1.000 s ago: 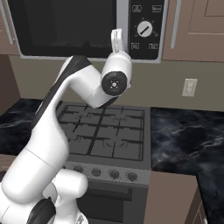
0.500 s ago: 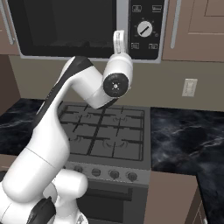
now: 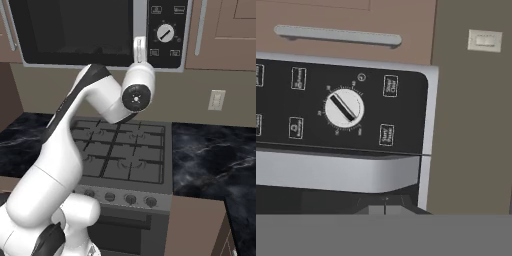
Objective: Transport the fish from the fridge to the microwave and turn on the microwave.
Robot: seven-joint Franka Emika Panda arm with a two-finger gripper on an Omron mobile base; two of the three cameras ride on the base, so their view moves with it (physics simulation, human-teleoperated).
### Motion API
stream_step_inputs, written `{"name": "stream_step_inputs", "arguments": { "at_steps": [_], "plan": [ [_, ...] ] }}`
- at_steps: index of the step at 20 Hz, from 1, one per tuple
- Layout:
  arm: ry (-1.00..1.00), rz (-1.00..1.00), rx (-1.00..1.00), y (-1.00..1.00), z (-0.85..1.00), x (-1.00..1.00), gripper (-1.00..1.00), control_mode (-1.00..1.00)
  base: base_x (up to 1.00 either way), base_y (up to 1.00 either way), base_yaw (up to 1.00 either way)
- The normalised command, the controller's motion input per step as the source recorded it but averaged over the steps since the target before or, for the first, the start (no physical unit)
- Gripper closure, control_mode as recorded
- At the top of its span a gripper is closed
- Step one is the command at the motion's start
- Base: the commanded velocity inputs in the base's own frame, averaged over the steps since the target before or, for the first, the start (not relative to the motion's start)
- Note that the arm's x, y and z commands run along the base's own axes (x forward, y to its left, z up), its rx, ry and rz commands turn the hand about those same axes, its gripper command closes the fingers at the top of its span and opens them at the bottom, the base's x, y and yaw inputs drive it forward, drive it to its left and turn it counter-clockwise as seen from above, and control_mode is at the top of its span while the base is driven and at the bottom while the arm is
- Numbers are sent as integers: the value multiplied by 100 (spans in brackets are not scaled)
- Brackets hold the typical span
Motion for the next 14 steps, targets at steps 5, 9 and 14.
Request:
{"name": "stream_step_inputs", "arguments": {
  "at_steps": [5, 9, 14],
  "plan": [
    [0, 0, 0, -3, -4, 12, 100, -100, 0, 0, 0],
    [0, 0, 0, -1, -5, 13, 100, -100, 0, 0, 0],
    [1, -1, 1, 0, 0, 18, 100, -100, 0, 0, 0]
  ]
}}
